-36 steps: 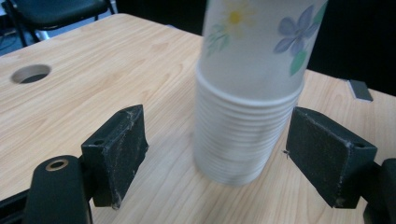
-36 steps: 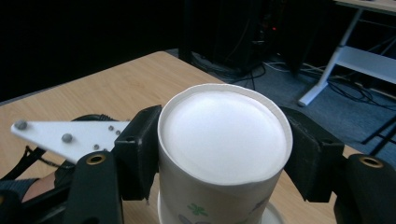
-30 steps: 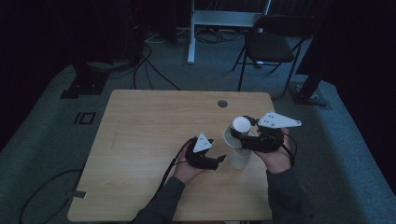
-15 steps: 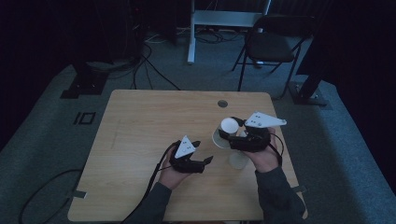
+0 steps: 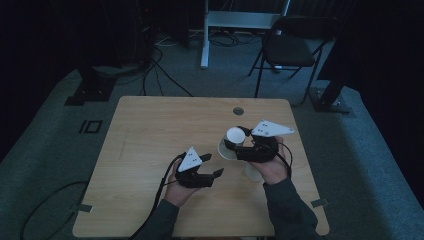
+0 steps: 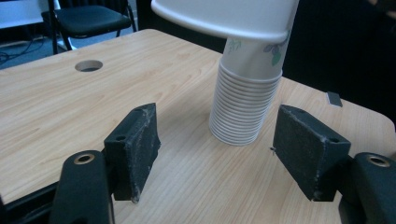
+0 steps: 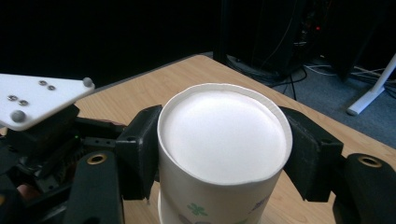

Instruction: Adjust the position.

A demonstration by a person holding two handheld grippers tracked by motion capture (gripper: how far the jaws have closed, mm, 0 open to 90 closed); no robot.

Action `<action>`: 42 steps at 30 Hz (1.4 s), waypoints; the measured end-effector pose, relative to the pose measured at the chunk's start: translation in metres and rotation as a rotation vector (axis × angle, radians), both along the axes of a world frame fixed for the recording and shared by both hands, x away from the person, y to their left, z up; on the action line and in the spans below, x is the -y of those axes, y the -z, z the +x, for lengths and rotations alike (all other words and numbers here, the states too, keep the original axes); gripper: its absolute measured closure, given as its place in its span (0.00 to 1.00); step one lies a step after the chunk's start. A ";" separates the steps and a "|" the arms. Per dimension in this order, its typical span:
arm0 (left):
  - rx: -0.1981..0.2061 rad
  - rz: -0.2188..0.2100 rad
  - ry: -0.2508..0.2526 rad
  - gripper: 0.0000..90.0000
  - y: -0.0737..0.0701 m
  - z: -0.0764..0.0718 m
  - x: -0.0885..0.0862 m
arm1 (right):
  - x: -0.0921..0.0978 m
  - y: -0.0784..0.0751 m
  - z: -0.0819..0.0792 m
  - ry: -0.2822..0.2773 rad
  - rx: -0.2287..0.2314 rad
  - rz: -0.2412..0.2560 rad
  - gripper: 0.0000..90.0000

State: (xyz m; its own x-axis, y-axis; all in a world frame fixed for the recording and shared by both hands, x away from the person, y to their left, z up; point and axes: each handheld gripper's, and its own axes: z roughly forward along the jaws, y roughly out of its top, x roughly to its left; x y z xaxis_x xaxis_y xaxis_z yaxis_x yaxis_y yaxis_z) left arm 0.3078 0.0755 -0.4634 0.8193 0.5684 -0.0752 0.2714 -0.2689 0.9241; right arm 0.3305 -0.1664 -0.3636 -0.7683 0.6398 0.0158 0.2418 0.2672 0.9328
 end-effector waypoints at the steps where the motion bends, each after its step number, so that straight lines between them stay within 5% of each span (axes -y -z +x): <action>1: 0.001 -0.001 0.003 0.36 -0.001 0.000 -0.001 | -0.001 0.001 0.001 -0.001 -0.002 0.005 0.39; 8: 0.006 -0.004 0.007 0.41 -0.005 0.000 -0.010 | -0.007 0.008 0.005 -0.005 -0.017 0.018 0.39; 28: -0.022 -0.135 0.042 0.57 -0.010 0.003 -0.016 | -0.017 0.013 0.006 -0.020 -0.024 0.044 0.39; 42: -0.018 -0.144 0.033 0.59 -0.010 0.004 -0.017 | -0.020 0.014 0.005 -0.034 -0.036 0.070 0.38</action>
